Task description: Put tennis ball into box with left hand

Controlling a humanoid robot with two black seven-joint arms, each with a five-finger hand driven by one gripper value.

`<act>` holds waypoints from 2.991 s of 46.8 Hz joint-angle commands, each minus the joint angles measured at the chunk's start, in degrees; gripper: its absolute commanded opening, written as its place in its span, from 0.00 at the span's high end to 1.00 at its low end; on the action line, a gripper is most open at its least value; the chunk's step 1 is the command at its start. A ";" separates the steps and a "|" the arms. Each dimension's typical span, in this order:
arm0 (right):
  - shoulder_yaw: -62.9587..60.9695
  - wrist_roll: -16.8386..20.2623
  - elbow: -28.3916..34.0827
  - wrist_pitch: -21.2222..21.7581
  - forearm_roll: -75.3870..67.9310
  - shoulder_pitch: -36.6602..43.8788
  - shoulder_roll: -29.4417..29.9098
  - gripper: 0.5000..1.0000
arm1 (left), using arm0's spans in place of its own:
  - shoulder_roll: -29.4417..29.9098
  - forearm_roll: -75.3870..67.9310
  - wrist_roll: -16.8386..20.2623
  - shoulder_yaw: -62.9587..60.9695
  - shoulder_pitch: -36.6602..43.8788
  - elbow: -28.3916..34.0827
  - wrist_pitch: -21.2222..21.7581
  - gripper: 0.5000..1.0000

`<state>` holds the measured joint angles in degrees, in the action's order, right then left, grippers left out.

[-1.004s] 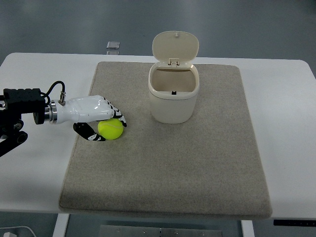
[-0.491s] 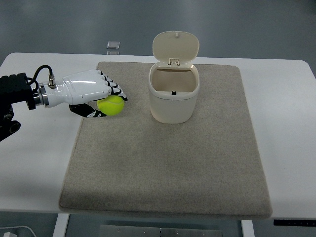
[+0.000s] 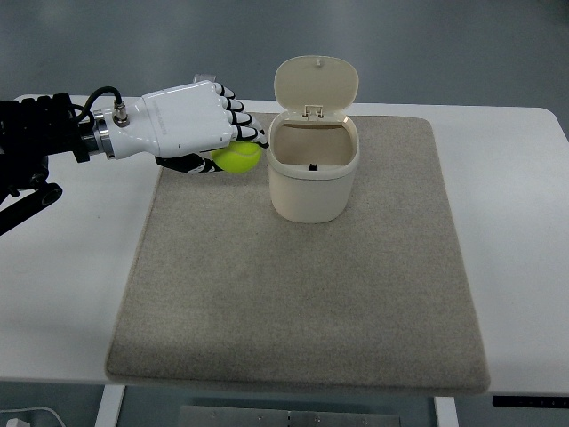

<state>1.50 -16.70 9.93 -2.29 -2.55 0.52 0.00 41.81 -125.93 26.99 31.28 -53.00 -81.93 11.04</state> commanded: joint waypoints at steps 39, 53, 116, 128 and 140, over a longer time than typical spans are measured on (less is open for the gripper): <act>0.00 0.00 0.00 0.00 0.00 0.00 0.00 0.12 | -14.21 -1.33 -0.71 -9.22 -12.83 12.85 0.83 1.00; 0.00 0.00 0.00 0.00 0.00 0.00 0.00 0.12 | -14.48 -1.16 -0.71 -9.13 -12.48 14.08 0.92 0.78; 0.00 0.00 0.00 0.00 0.00 0.00 0.00 0.12 | -0.07 7.97 -0.54 -12.12 -10.11 2.14 0.83 0.14; 0.00 0.00 0.00 0.00 0.00 0.00 0.00 0.12 | 11.62 25.98 -0.01 -12.12 -3.08 -2.09 1.01 0.02; 0.00 0.00 0.00 0.00 0.00 0.00 0.00 0.12 | 13.47 50.94 -0.01 -9.84 3.25 -2.18 0.92 0.02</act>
<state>1.49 -16.70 9.93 -2.29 -2.55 0.52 0.00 55.34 -81.00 26.98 20.15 -51.21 -84.07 12.05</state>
